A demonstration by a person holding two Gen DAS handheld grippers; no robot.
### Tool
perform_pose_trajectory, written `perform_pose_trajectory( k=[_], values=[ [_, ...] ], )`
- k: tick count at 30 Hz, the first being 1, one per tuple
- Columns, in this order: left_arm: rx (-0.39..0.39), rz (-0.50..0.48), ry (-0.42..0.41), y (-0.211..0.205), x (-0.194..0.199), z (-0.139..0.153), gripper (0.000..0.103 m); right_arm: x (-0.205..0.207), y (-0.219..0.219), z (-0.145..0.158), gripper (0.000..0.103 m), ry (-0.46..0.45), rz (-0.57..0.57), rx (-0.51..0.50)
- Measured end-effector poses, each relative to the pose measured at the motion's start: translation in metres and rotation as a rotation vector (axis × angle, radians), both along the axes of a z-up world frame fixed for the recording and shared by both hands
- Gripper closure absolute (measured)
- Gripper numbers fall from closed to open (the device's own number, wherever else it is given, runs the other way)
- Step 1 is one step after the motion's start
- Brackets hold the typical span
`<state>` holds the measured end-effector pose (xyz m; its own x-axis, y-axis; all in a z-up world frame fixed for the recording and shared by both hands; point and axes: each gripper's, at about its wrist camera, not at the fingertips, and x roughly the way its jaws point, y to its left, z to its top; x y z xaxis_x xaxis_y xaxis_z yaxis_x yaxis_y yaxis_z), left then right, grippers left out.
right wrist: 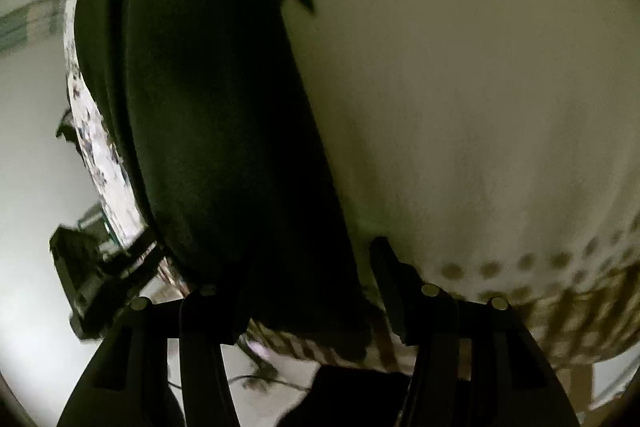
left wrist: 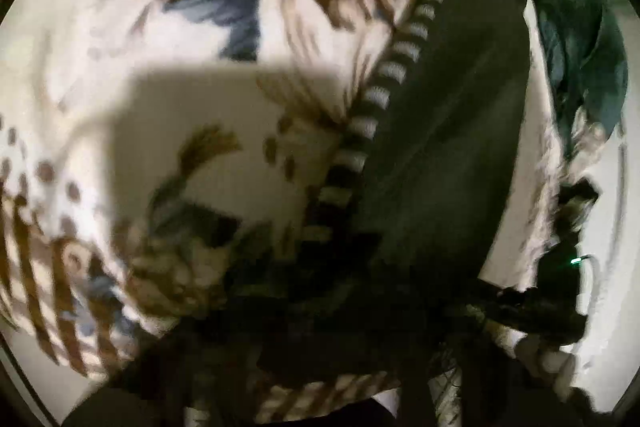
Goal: Fold small clothes
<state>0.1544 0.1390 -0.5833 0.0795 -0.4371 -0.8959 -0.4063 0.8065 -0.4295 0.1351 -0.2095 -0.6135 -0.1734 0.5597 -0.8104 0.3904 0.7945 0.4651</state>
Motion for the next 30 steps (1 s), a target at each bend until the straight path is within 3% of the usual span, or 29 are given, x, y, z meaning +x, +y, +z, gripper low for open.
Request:
perform_pose_trajectory(
  k=[1, 4, 6, 8, 10, 11, 12, 13, 14, 16, 17, 18, 19, 21, 24, 25, 28, 29, 30],
  values=[
    [0.015, 0.024, -0.039, 0.001, -0.003, 0.011, 0.099, -0.004, 0.003, 0.002, 0.097, -0.009, -0.018, -0.01],
    [0.074, 0.026, -0.091, 0.003, -0.004, 0.032, 0.099, -0.016, 0.001, 0.018, 0.096, -0.071, -0.063, -0.014],
    [0.111, -0.004, -0.082, 0.003, -0.005, 0.027, 0.098, -0.022, 0.004, 0.016, 0.096, -0.067, -0.023, -0.041],
    [0.067, -0.021, -0.064, -0.001, -0.003, 0.02, 0.098, -0.023, 0.004, 0.006, 0.096, -0.02, -0.005, -0.059],
    [-0.027, -0.041, -0.055, -0.008, -0.003, 0.017, 0.095, -0.022, 0.001, 0.003, 0.086, 0.026, -0.019, -0.026],
    [-0.031, -0.052, -0.041, -0.011, -0.003, 0.017, 0.093, -0.022, 0.001, 0.003, 0.067, 0.036, -0.021, 0.008],
    [-0.035, -0.059, -0.028, -0.014, -0.005, 0.013, 0.079, -0.023, 0.002, 0.005, 0.042, 0.028, -0.018, 0.038],
    [-0.042, -0.056, -0.017, -0.016, -0.007, 0.008, 0.068, -0.026, 0.003, 0.004, 0.033, 0.021, -0.016, 0.043],
    [-0.046, -0.049, -0.002, -0.017, -0.011, 0.002, 0.051, -0.03, 0.004, 0.0, 0.03, 0.027, -0.018, 0.045],
    [-0.063, -0.042, -0.005, -0.022, -0.02, -0.012, 0.052, -0.034, 0.012, -0.016, 0.03, 0.073, -0.045, 0.095],
    [-0.038, -0.041, -0.02, -0.023, -0.025, -0.014, 0.058, -0.038, 0.012, -0.022, 0.031, 0.084, -0.07, 0.131],
    [-0.026, -0.038, -0.026, -0.022, -0.034, -0.015, 0.084, -0.044, 0.01, -0.028, 0.061, 0.082, -0.109, 0.145],
    [-0.035, -0.021, -0.017, -0.022, -0.042, -0.016, 0.093, -0.053, 0.008, -0.031, 0.091, 0.093, -0.138, 0.134],
    [-0.031, 0.004, -0.015, -0.019, -0.055, -0.01, 0.093, -0.07, 0.006, -0.028, 0.097, 0.093, -0.175, 0.149],
    [-0.011, 0.002, 0.059, -0.009, -0.065, -0.005, 0.088, -0.069, 0.008, -0.021, 0.096, 0.065, -0.086, 0.076],
    [-0.006, 0.011, 0.061, -0.005, -0.06, 0.005, 0.085, -0.063, 0.009, -0.017, 0.096, 0.068, -0.055, 0.059],
    [0.015, 0.031, -0.051, 0.011, -0.028, 0.045, 0.054, -0.028, 0.019, 0.001, 0.072, 0.021, -0.016, 0.019],
    [0.007, 0.042, -0.097, 0.015, -0.01, 0.055, 0.036, -0.011, 0.014, 0.012, 0.057, -0.039, -0.045, 0.009],
    [0.0, 0.059, -0.136, 0.019, 0.009, 0.06, 0.03, 0.006, 0.012, 0.02, 0.049, -0.081, -0.076, -0.002]
  ],
)
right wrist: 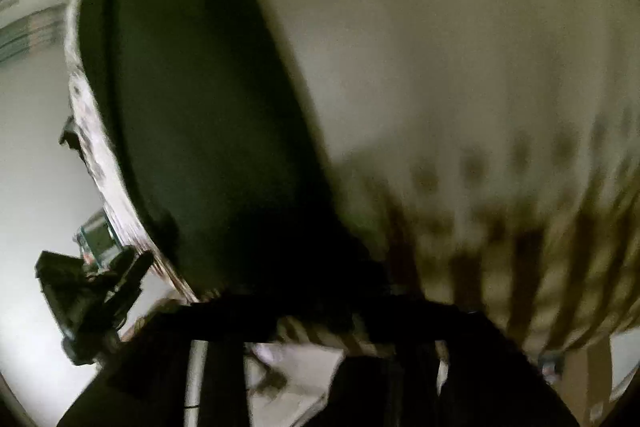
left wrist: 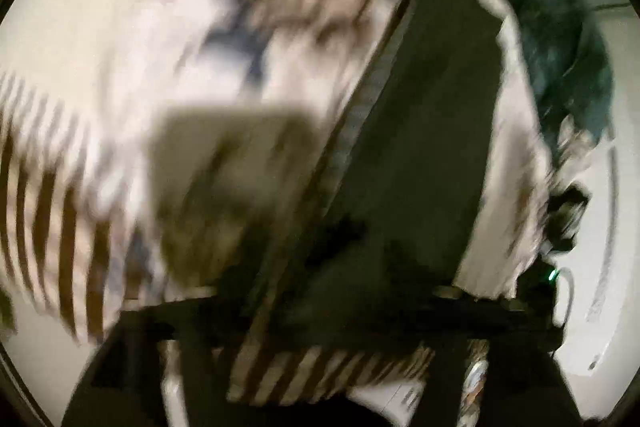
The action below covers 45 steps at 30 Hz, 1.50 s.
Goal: Fold small clothes
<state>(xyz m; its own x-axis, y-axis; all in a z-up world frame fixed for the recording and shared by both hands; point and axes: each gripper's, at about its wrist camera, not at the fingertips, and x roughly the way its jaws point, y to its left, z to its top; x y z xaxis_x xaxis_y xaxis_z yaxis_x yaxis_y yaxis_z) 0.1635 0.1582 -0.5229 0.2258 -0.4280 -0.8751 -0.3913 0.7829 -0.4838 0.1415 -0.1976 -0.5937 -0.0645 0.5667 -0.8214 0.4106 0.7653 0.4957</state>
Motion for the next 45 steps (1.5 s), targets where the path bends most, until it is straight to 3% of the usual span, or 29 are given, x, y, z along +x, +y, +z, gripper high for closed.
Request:
perform_pose_trajectory(
  k=[5, 7, 8, 9, 12, 15, 19, 20, 22, 23, 24, 26, 27, 28, 29, 30, 31, 34, 37, 40, 41, 43, 44, 45],
  values=[
    [0.003, 0.024, -0.15, -0.005, 0.12, -0.011, 0.03, 0.088, 0.004, -0.003, 0.047, -0.092, -0.072, -0.04],
    [0.013, 0.004, -0.178, -0.009, 0.158, -0.025, 0.039, 0.117, 0.005, -0.007, 0.051, -0.118, -0.068, -0.056],
    [0.016, -0.01, -0.163, -0.014, 0.175, -0.036, 0.09, 0.127, 0.009, -0.005, 0.072, -0.15, -0.057, -0.075],
    [0.025, -0.026, -0.134, -0.019, 0.181, -0.043, 0.099, 0.127, 0.024, -0.007, 0.096, -0.163, -0.032, -0.107],
    [0.14, -0.08, -0.116, -0.015, 0.182, -0.043, 0.099, 0.125, 0.021, -0.003, 0.097, -0.165, -0.031, -0.147],
    [0.096, -0.031, -0.099, 0.011, 0.171, -0.044, 0.099, 0.119, 0.006, -0.002, 0.097, -0.148, -0.008, -0.165],
    [0.026, -0.077, -0.105, 0.008, 0.18, -0.031, 0.097, 0.144, -0.012, -0.001, 0.092, -0.082, 0.033, -0.101],
    [0.03, -0.085, -0.109, 0.006, 0.187, -0.026, 0.089, 0.151, -0.014, 0.002, 0.085, -0.085, 0.025, -0.097],
    [-0.002, -0.078, -0.144, 0.006, 0.209, -0.02, 0.06, 0.17, -0.029, 0.012, 0.061, -0.144, -0.026, -0.079],
    [-0.016, -0.073, -0.154, 0.005, 0.223, -0.023, 0.038, 0.183, -0.034, 0.016, 0.045, -0.168, -0.064, -0.085],
    [-0.035, -0.068, -0.162, 0.005, 0.238, -0.028, 0.035, 0.193, -0.039, 0.016, 0.04, -0.18, -0.094, -0.081],
    [-0.064, -0.112, -0.144, -0.005, 0.264, -0.045, 0.036, 0.22, -0.041, 0.004, 0.04, -0.176, -0.131, -0.026],
    [-0.048, -0.131, -0.144, -0.011, 0.27, -0.05, 0.049, 0.229, -0.039, -0.002, 0.041, -0.163, -0.13, -0.012],
    [-0.017, -0.16, -0.162, -0.018, 0.276, -0.053, 0.071, 0.24, -0.035, -0.008, 0.044, -0.162, -0.122, -0.004],
    [0.01, -0.196, -0.162, -0.023, 0.279, -0.056, 0.09, 0.248, -0.031, -0.009, 0.075, -0.187, -0.103, -0.03],
    [0.057, -0.229, -0.165, -0.025, 0.282, -0.056, 0.09, 0.251, -0.029, -0.008, 0.093, -0.199, -0.09, -0.058],
    [0.068, -0.241, -0.166, -0.026, 0.283, -0.058, 0.09, 0.254, -0.032, -0.006, 0.097, -0.226, -0.097, -0.096],
    [0.008, -0.204, -0.133, -0.014, 0.283, -0.065, 0.088, 0.247, -0.047, -0.014, 0.097, -0.207, -0.164, -0.08],
    [-0.029, -0.166, -0.133, -0.01, 0.276, -0.055, 0.086, 0.246, -0.045, -0.014, 0.094, -0.191, -0.153, -0.069],
    [0.0, -0.168, -0.252, -0.016, 0.258, -0.015, 0.089, 0.239, -0.043, 0.0, 0.062, -0.176, -0.105, -0.049],
    [-0.012, -0.163, -0.298, -0.017, 0.25, -0.001, 0.087, 0.24, -0.028, 0.009, 0.046, -0.192, -0.092, -0.059],
    [-0.004, -0.157, -0.33, -0.017, 0.238, 0.019, 0.059, 0.224, -0.021, 0.031, 0.036, -0.237, -0.03, -0.072],
    [0.02, -0.159, -0.336, -0.018, 0.23, 0.028, 0.023, 0.213, -0.017, 0.039, 0.03, -0.241, 0.004, -0.07],
    [0.043, -0.153, -0.34, -0.018, 0.221, 0.036, 0.001, 0.203, -0.015, 0.044, 0.024, -0.237, 0.025, -0.068]
  ],
)
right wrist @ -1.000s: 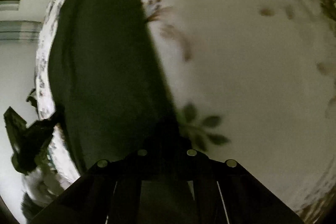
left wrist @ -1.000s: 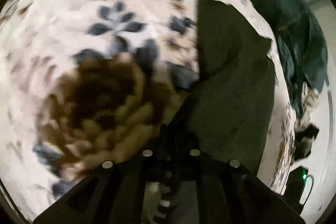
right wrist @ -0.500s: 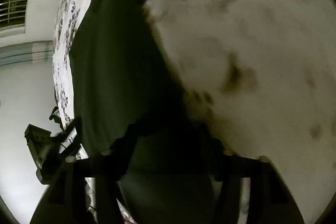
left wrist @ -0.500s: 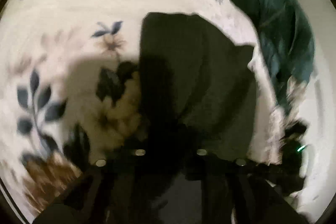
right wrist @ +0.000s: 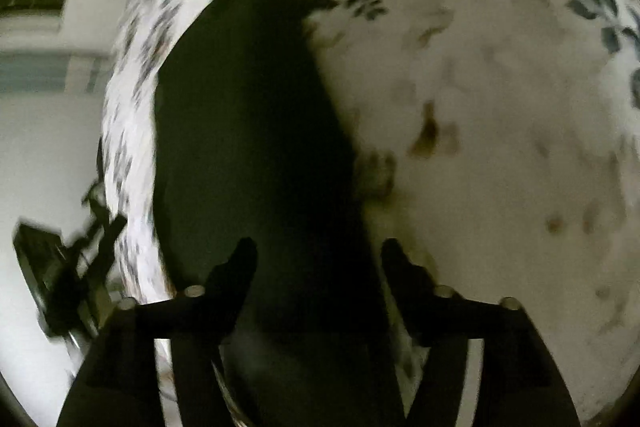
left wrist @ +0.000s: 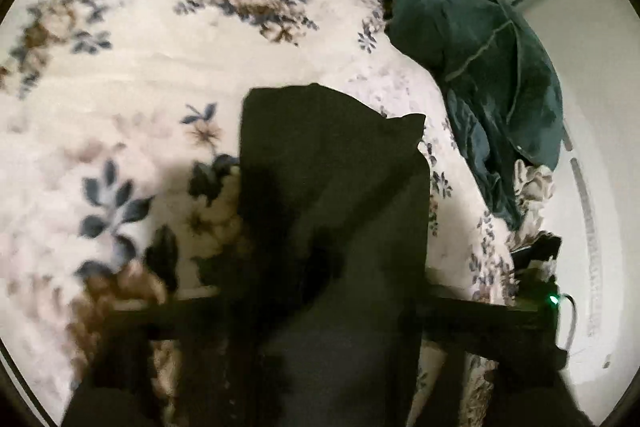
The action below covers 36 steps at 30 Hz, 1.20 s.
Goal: Fold small clothes
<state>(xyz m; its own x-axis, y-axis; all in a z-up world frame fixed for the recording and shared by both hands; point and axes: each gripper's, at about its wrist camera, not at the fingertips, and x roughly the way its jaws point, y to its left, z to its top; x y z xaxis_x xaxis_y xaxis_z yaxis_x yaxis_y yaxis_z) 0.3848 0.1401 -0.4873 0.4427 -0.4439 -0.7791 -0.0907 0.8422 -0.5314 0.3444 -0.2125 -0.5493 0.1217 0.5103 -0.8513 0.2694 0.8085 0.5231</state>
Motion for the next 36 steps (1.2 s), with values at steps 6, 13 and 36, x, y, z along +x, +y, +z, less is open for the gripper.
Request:
perform_pose_trajectory(
  k=[6, 13, 36],
  values=[
    [0.099, 0.036, 0.069, -0.001, -0.07, 0.024, 0.001, -0.089, 0.001, 0.01, 0.0, 0.079, 0.067, 0.051],
    [0.12, 0.037, 0.306, -0.008, -0.204, -0.025, 0.001, -0.205, -0.019, -0.024, 0.0, 0.238, 0.061, 0.104],
    [-0.141, 0.047, 0.295, -0.04, -0.289, -0.075, 0.093, -0.283, 0.039, -0.079, 0.092, 0.282, -0.02, 0.271]
  ],
)
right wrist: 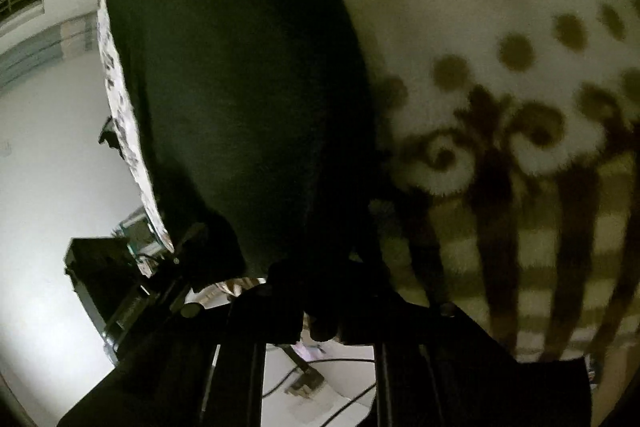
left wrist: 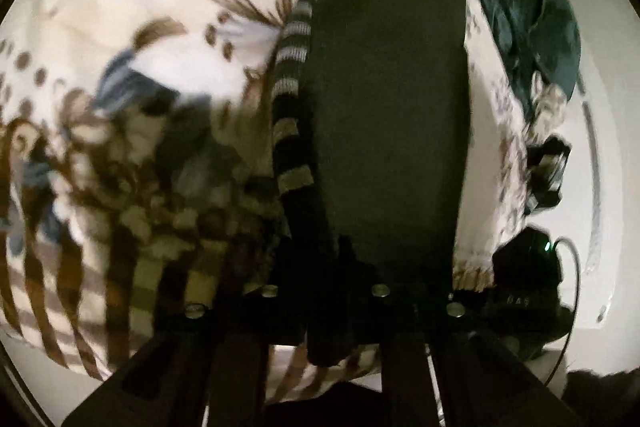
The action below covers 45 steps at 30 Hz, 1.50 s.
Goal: Fold small clothes
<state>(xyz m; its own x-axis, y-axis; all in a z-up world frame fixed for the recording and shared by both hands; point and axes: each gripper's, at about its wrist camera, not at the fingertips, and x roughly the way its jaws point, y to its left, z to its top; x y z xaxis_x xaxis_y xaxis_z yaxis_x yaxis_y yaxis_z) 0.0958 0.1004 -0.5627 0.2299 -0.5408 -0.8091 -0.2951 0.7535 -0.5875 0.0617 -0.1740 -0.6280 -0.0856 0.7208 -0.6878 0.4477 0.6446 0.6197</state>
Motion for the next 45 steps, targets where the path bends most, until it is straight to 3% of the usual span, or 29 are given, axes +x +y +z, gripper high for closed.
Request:
perform_pose_trajectory(
  k=[5, 13, 15, 19, 20, 21, 23, 26, 31, 38, 39, 40, 41, 45],
  values=[
    [-0.066, 0.096, -0.036, 0.016, -0.008, 0.026, 0.093, 0.001, -0.012, 0.04, 0.092, -0.075, -0.021, 0.037],
    [-0.031, 0.134, -0.167, 0.033, 0.02, 0.089, 0.098, 0.042, -0.032, 0.106, 0.093, -0.24, -0.016, 0.019],
    [-0.025, 0.133, -0.186, 0.032, 0.035, 0.093, 0.098, 0.056, -0.03, 0.113, 0.093, -0.26, -0.014, 0.01],
    [-0.081, 0.137, -0.103, 0.032, 0.049, 0.072, 0.095, 0.072, -0.04, 0.12, 0.093, -0.266, 0.047, -0.055],
    [-0.082, 0.134, -0.08, 0.035, 0.046, 0.064, 0.083, 0.071, -0.043, 0.114, 0.093, -0.246, 0.055, -0.074],
    [-0.091, 0.131, -0.065, 0.036, 0.041, 0.056, 0.051, 0.066, -0.052, 0.108, 0.093, -0.224, 0.061, -0.092],
    [-0.105, 0.134, -0.01, 0.036, 0.028, 0.032, 0.015, 0.059, -0.061, 0.096, 0.093, -0.188, 0.068, -0.115],
    [-0.221, 0.21, 0.103, 0.039, 0.005, -0.014, 0.015, 0.041, -0.069, 0.067, 0.093, -0.123, 0.068, -0.114],
    [-0.296, 0.207, 0.103, 0.02, 0.006, -0.045, 0.015, 0.023, -0.066, 0.034, 0.092, -0.067, 0.07, -0.101],
    [-0.249, 0.118, 0.006, -0.006, 0.029, -0.051, 0.014, 0.028, -0.057, 0.03, 0.092, -0.076, 0.113, -0.122],
    [-0.258, 0.122, -0.003, -0.005, 0.027, -0.048, 0.024, 0.029, -0.055, 0.031, 0.092, -0.076, 0.112, -0.123],
    [-0.289, 0.138, -0.017, -0.002, 0.022, -0.043, 0.043, 0.029, -0.055, 0.032, 0.092, -0.077, 0.109, -0.119],
    [-0.321, 0.148, 0.003, 0.001, 0.018, -0.04, 0.088, 0.029, -0.055, 0.034, 0.092, -0.08, 0.107, -0.112],
    [-0.479, 0.238, -0.038, 0.026, -0.002, -0.024, 0.088, 0.026, -0.055, 0.044, 0.092, -0.093, 0.099, -0.063]
  ],
)
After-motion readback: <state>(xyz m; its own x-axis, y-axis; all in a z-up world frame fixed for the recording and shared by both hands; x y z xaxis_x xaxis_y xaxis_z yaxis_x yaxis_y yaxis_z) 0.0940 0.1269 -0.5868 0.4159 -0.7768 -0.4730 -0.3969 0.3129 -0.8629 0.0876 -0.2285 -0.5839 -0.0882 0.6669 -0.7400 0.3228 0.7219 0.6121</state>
